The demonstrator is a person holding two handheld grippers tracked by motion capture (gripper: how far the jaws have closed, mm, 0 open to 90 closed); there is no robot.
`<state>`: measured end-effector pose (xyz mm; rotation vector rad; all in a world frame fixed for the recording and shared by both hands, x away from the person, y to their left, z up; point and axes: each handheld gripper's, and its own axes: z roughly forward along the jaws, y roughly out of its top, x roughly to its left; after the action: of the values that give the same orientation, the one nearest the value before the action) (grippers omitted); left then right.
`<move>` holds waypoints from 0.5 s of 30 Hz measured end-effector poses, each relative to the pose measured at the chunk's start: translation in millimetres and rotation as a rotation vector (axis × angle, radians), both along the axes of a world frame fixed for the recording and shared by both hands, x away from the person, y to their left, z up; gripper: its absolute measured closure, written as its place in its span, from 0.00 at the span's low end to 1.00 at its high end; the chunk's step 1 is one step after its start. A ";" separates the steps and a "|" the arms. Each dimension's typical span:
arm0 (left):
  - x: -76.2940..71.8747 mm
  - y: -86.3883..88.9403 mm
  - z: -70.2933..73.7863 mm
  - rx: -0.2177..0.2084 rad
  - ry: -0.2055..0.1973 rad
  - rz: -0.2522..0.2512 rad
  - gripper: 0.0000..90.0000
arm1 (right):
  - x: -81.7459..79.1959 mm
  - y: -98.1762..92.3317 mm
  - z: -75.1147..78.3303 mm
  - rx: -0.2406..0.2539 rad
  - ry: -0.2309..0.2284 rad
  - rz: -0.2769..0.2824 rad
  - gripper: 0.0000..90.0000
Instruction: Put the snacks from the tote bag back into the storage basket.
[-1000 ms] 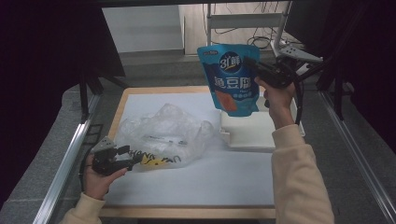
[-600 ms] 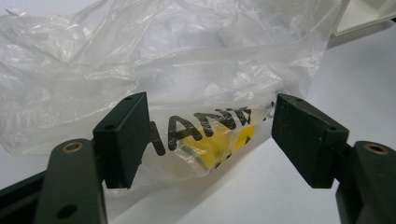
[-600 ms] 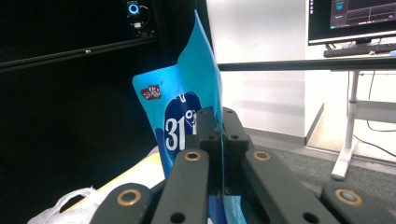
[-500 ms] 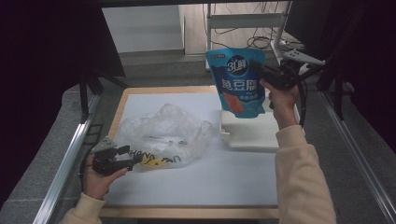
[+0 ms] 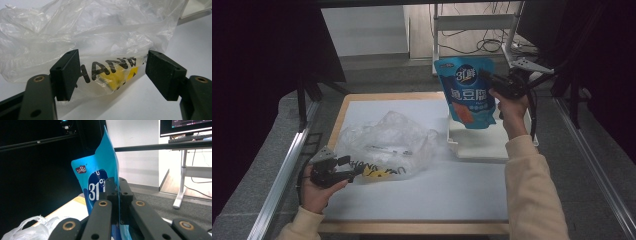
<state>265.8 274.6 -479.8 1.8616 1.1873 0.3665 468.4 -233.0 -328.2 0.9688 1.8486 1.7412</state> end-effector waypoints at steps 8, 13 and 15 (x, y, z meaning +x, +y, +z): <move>1.2 0.0 -0.2 -0.001 -0.001 -0.001 0.32 | 14.2 -0.8 -19.4 0.000 0.029 0.003 0.99; 3.5 -0.5 -0.9 0.002 0.005 0.001 0.32 | 21.9 -2.7 -30.6 -0.007 0.030 0.016 0.99; 3.9 -0.6 -1.2 0.004 0.004 -0.001 0.32 | 23.9 -4.4 -34.0 -0.010 0.036 0.010 0.99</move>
<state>269.7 274.1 -481.0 1.8675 1.1884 0.3653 492.3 -237.4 -362.2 0.9955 1.8853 1.7296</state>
